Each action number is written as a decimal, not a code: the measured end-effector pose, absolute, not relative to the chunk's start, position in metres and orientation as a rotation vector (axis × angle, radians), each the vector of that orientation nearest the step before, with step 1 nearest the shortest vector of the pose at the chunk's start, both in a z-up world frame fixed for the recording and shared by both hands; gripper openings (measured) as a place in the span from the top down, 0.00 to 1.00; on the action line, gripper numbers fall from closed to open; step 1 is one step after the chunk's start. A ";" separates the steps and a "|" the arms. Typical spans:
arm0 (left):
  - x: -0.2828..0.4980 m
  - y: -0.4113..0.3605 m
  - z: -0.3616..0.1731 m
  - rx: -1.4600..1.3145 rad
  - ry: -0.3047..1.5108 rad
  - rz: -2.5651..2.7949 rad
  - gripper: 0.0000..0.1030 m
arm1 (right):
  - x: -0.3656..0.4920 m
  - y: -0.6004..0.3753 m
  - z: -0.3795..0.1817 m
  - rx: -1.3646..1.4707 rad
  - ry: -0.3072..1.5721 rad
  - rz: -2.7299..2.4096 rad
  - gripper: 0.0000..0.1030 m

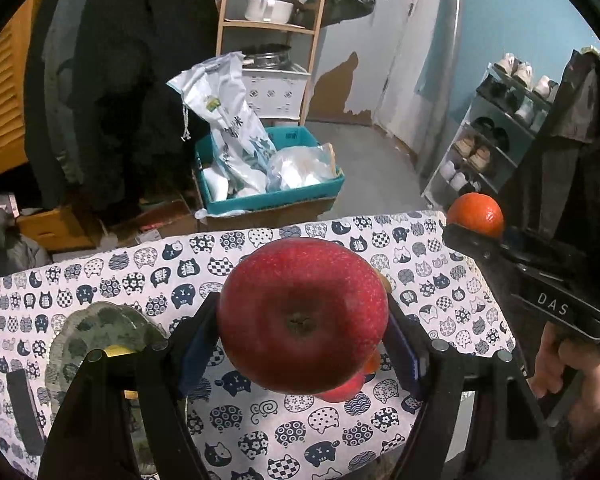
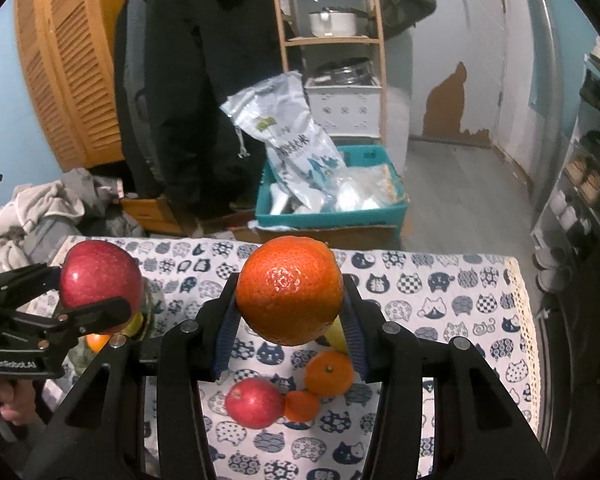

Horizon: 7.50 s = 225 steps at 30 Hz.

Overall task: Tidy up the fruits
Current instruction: 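Carry the red apple over the glass bowl with the left tool while the right tool carries the orange, then lower the apple into the bowl and open the left tool while the right tool releases the orange, then raise both open tools and move them back to the remaining fruit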

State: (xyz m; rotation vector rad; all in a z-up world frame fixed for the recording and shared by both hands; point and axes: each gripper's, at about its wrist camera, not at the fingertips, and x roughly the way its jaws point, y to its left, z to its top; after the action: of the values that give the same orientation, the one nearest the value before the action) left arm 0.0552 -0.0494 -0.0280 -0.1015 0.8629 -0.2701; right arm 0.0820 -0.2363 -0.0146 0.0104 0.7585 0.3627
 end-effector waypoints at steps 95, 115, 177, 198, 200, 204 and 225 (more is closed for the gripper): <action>-0.010 0.142 -0.196 -0.345 1.237 0.091 0.25 | 0.078 0.039 -0.155 -0.292 1.144 0.752 0.55; -0.010 0.143 -0.194 -0.358 1.269 0.099 0.24 | 0.075 0.049 -0.190 -0.248 1.278 0.805 0.55; 0.002 0.020 -0.036 -0.139 0.876 -0.090 0.21 | 0.048 -0.128 0.021 -0.028 0.701 0.578 0.32; 0.032 -0.049 -0.055 -0.114 0.969 -0.195 0.16 | 0.062 -0.228 -0.009 0.044 0.763 0.383 0.28; 0.036 -0.060 -0.063 -0.113 0.991 -0.223 0.16 | 0.064 -0.238 -0.018 0.044 0.783 0.360 0.28; 0.044 -0.078 -0.080 -0.087 1.041 -0.253 0.16 | 0.070 -0.255 -0.037 0.042 0.828 0.318 0.28; 0.068 -0.132 -0.174 -0.028 1.241 -0.358 0.16 | 0.091 -0.294 -0.108 0.052 1.002 0.209 0.28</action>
State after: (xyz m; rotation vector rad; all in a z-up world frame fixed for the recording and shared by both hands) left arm 0.0679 -0.1324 -0.1737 -0.0276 1.2410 -0.3582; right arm 0.0910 -0.2943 -0.1083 0.0520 1.0023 0.2094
